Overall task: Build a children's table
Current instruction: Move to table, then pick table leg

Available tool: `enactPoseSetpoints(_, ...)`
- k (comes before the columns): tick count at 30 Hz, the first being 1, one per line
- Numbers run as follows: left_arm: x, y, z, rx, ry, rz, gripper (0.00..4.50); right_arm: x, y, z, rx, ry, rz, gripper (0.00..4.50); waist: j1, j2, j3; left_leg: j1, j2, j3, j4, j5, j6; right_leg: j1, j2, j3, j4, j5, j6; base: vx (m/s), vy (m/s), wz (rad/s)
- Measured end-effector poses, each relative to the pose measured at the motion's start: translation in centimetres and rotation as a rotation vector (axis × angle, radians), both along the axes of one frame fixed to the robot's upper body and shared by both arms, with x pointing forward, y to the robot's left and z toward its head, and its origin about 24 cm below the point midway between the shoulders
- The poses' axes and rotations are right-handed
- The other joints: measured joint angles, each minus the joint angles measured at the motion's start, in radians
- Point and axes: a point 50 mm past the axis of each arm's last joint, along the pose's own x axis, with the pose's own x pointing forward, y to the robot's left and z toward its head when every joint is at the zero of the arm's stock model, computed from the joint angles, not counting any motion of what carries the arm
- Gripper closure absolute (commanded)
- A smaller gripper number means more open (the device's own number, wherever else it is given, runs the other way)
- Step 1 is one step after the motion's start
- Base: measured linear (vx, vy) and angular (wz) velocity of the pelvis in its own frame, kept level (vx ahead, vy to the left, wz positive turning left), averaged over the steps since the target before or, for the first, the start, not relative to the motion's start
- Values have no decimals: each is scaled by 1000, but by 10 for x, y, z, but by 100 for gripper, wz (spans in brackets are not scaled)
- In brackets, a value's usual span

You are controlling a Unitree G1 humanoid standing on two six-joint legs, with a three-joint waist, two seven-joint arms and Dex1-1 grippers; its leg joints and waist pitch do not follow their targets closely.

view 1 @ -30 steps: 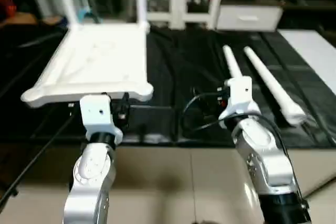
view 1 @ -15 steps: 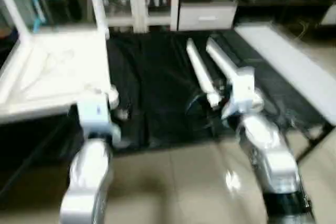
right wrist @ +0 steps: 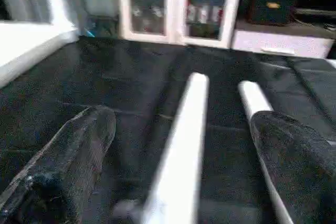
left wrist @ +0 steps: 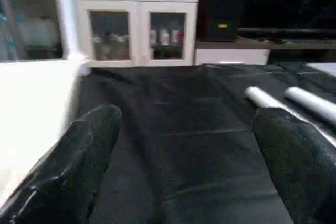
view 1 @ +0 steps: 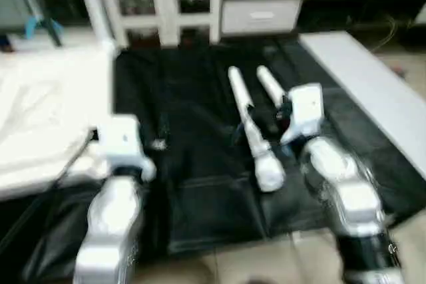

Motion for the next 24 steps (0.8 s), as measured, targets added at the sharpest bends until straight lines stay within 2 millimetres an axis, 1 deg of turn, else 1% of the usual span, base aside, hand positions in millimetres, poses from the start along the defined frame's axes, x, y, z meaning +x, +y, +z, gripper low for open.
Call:
enactPoseSetpoints(1, 0, -2, 0, -1, 1, -14, 2, 1, -3, -1, -20, 11, -10, 0, 0, 0, 0, -15, -1, -8, 33, 5, -9, 17, 4, 7, -11, -1, -6, 212, -70, 11)
enactPoseSetpoints(2, 0, -1, 1, 5, 0, -26, 2, 2, -2, 1, -37, 25, -4, 0, 0, 2, -1, -30, 2, -20, 41, 17, -28, 30, 10, 17, -20, -3, -7, 168, -16, 10)
enactPoseSetpoints(3, -1, 0, 3, 23, -9, -50, 2, 5, 0, 6, -43, 37, 9, 0, 2, 8, -3, -55, 19, -29, 18, 51, -55, 37, 15, 16, -20, -6, -8, 168, -16, 10)
enactPoseSetpoints(4, -2, 0, 6, 37, -17, -73, 2, 6, 1, 9, -43, 45, 21, 0, 8, 20, -5, -68, 43, -35, -41, 99, -72, 39, 25, 6, -15, -7, -2, 0, 0, 0)
enactPoseSetpoints(5, -4, 0, 8, 55, -23, -105, 2, 7, 2, 12, -41, 53, 35, 0, 14, 38, -6, -80, 75, -40, -94, 155, -125, 37, 41, -9, -7, -14, 0, -86, -36, -1)
enactPoseSetpoints(6, -6, 2, 5, 74, -5, -138, 2, 7, 3, 10, -37, 80, 46, 0, 24, 44, -7, -91, 95, -39, -73, 153, -129, 35, 48, -15, -3, -17, 2, -86, -36, -1)
enactPoseSetpoints(7, -8, 3, 2, 85, 13, -152, 2, 5, 8, 7, -32, 101, 72, 0, 28, 44, -7, -96, 95, -38, -70, 151, -129, 33, 46, -15, -7, -18, 1, 0, 0, 0)
enactPoseSetpoints(8, -10, 5, -2, 105, 38, -174, 2, 4, 12, 5, -25, 129, 91, 0, 33, 44, -7, -99, 94, -35, -70, 151, -129, 31, 44, -14, -13, -18, 1, 19, 72, -4)
enactPoseSetpoints(9, -14, 5, -7, 132, 75, -224, 2, 3, 13, 1, -30, 171, 100, 0, 44, 45, -6, -100, 93, -30, -71, 151, -129, 32, 41, -13, -18, -18, 1, 19, 72, -4)
enactPoseSetpoints(10, -18, 3, -8, 149, 93, -273, 2, 3, 11, -1, -37, 198, 98, 0, 51, 45, -6, -100, 95, -22, -73, 152, -128, 32, 39, -12, -21, -16, 4, -28, 62, -2)
enactPoseSetpoints(11, -21, 1, -9, 156, 107, -315, 2, 2, 7, -3, -47, 218, 91, 0, 55, 44, -5, -98, 96, -12, -77, 154, -127, 33, 35, -13, -21, -15, 5, -53, 36, 5)
enactPoseSetpoints(12, -23, -2, -10, 158, 121, -352, 2, 3, 4, -4, -48, 238, 81, 0, 55, 44, -5, -94, 98, 0, -82, 153, -128, 35, 29, -13, -21, -15, 5, -53, 36, 5)
enactPoseSetpoints(13, -25, -6, -10, 159, 124, -392, 2, 4, 2, -3, -39, 252, 75, 0, 53, 43, -4, -88, 103, 19, -87, 154, -126, 37, 22, -13, -20, -15, 5, -69, 20, 12)
enactPoseSetpoints(15, -27, -8, -10, 183, 134, -455, 2, 7, 5, 0, -31, 280, 101, 0, 47, 40, -2, -79, 106, 38, -95, 154, -126, 39, 13, -12, -19, -13, 5, -80, 13, 5)
enactPoseSetpoints(16, -27, -9, -9, 191, 141, -488, 2, 10, 6, 5, -32, 284, 116, 0, 44, 41, -2, -76, 106, 41, -96, 154, -126, 39, 11, -11, -19, -16, 9, -79, 15, -8)
enactPoseSetpoints(19, -28, -9, -10, 197, 159, -534, 2, 15, 6, 11, -53, 287, 130, 0, 42, 37, -1, -75, 107, 41, -96, 154, -127, 37, 11, -12, -21, -16, 9, -66, 14, -11)
enactPoseSetpoints(21, -29, -8, -11, 204, 178, -568, 2, 18, 1, 6, -90, 323, 105, 0, 40, 35, -1, -75, 107, 42, -96, 154, -127, 36, 11, -12, -21, -13, 9, 0, 0, 0)
enactPoseSetpoints(24, -29, -7, -11, 214, 202, -607, 2, 23, -6, -3, -160, 471, 44, 0, 32, 31, 2, -76, 107, 43, -96, 155, -127, 33, 11, -11, -21, -6, 10, 0, 0, 0)
